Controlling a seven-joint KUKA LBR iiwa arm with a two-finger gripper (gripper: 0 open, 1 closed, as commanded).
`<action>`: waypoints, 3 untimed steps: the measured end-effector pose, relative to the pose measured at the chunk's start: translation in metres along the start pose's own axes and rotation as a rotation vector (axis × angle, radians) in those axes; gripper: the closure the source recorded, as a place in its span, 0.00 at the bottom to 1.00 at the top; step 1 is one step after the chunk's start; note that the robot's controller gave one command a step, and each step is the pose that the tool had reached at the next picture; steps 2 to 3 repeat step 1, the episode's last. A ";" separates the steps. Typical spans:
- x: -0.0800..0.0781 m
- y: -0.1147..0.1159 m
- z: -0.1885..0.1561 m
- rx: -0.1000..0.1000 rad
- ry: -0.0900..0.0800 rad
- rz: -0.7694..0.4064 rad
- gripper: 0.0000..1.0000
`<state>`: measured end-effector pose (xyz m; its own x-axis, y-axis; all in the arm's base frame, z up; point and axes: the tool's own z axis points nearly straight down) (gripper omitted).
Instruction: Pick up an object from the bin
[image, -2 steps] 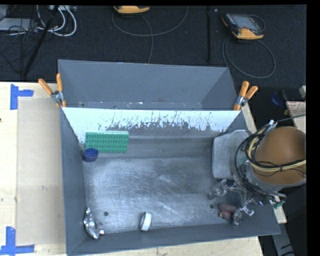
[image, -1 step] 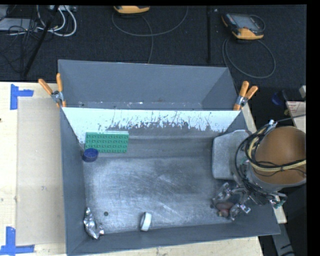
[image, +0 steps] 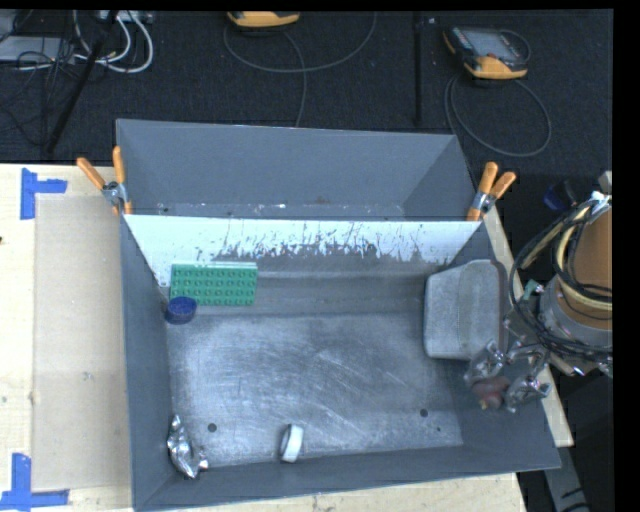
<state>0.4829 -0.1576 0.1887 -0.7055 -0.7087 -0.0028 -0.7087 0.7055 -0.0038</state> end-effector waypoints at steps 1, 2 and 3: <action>-0.010 0.006 -0.052 0.000 -0.001 -0.048 1.00; -0.010 0.006 -0.052 0.000 -0.001 -0.048 1.00; -0.010 0.006 -0.052 0.000 -0.001 -0.048 1.00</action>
Offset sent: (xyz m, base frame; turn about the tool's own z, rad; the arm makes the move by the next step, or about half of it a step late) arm 0.0007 0.0098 0.0497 -0.0483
